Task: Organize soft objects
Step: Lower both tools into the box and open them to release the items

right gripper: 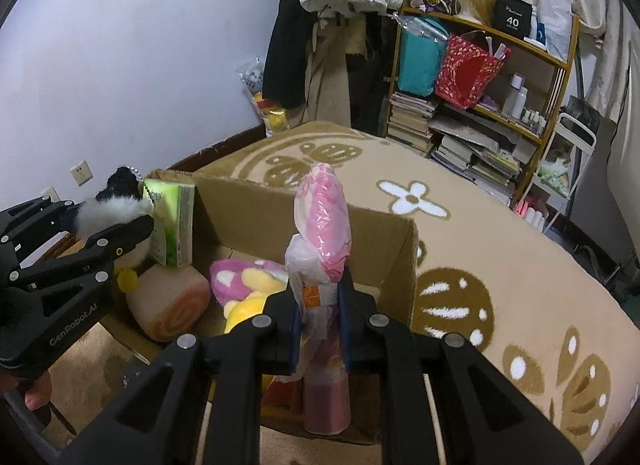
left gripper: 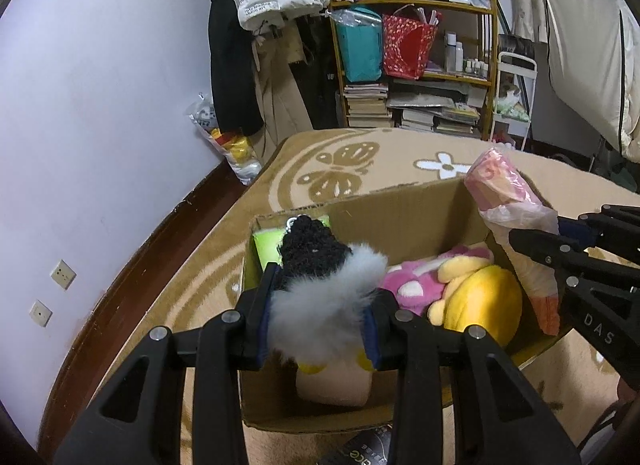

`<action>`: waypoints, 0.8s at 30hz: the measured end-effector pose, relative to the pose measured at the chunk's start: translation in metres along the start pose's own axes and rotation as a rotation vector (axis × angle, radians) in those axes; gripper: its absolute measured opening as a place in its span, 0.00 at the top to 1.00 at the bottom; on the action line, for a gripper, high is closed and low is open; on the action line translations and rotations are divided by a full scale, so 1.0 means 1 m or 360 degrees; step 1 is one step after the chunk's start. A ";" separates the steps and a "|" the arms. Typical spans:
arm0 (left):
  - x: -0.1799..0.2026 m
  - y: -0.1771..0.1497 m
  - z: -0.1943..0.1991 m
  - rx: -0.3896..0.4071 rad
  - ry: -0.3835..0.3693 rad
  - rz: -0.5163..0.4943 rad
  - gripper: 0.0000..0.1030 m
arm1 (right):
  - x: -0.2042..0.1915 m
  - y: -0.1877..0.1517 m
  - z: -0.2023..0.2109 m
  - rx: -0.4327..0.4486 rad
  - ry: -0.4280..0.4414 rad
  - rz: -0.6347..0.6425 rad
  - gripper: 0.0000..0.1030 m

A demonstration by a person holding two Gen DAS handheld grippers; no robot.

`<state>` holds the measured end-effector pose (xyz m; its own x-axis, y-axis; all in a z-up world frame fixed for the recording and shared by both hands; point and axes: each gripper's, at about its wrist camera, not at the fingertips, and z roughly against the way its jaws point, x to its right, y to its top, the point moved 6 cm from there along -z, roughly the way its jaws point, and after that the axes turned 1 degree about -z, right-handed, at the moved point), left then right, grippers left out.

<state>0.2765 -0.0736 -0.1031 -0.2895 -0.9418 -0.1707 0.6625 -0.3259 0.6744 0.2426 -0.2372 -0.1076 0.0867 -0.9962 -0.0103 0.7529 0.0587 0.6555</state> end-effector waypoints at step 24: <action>0.004 -0.015 -0.012 -0.0118 0.0012 -0.0024 0.65 | 0.008 -0.013 -0.016 -0.0100 0.0002 -0.0107 0.79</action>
<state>0.2736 -0.0730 -0.1221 -0.2950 -0.9372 -0.1860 0.7074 -0.3450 0.6169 0.2439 -0.2446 -0.1278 0.0355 -0.9979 -0.0534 0.7963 -0.0041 0.6049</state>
